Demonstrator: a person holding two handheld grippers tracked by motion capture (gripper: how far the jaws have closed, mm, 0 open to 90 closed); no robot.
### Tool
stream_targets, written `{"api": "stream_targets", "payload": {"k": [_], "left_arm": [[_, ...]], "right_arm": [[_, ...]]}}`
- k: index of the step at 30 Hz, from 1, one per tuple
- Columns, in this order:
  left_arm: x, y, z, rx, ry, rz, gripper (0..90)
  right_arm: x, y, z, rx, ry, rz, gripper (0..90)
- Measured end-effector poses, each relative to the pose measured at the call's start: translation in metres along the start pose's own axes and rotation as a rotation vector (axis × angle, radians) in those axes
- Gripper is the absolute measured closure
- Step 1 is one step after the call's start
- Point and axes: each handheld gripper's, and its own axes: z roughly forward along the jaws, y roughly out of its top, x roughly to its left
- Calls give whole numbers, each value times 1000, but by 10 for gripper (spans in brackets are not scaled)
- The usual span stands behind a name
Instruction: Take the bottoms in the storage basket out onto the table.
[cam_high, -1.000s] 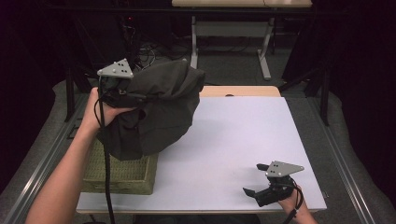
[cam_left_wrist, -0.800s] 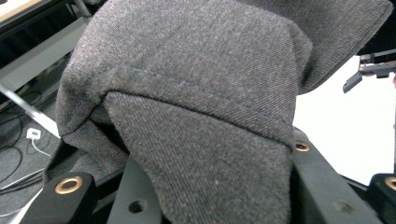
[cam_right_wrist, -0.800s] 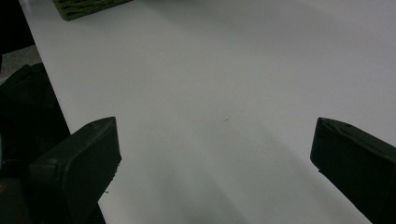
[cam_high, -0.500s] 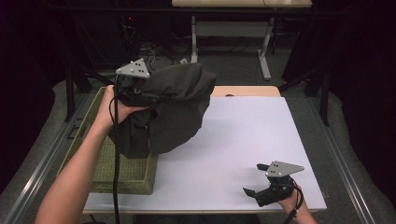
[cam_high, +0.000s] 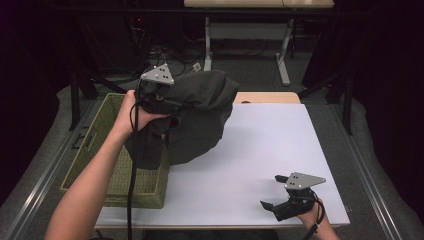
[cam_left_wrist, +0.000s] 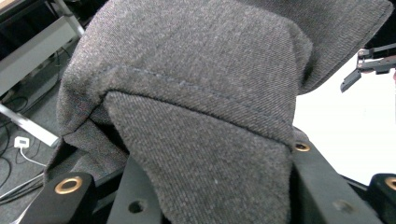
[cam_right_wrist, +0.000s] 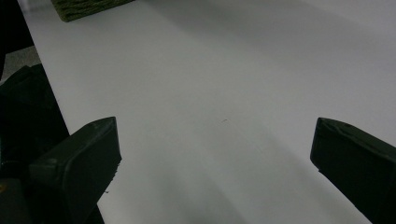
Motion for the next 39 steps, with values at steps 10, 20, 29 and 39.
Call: {"api": "stream_targets", "payload": {"k": [10,20,29,39], "left_arm": [[-6,18,10,-1,-16,29,660],[-11,35,27,1,-38,47,657],[-17,45,45,19,-75,68,656],[-24,50,69,30,-118,67,655]], "right_arm": [[0,0,-1,-1,-1,0,13],[0,0,-1,-11,-7,-1,13],[0,0,-3,6,-3,-2,13],[0,0,-2,-1,7,-1,13]]}}
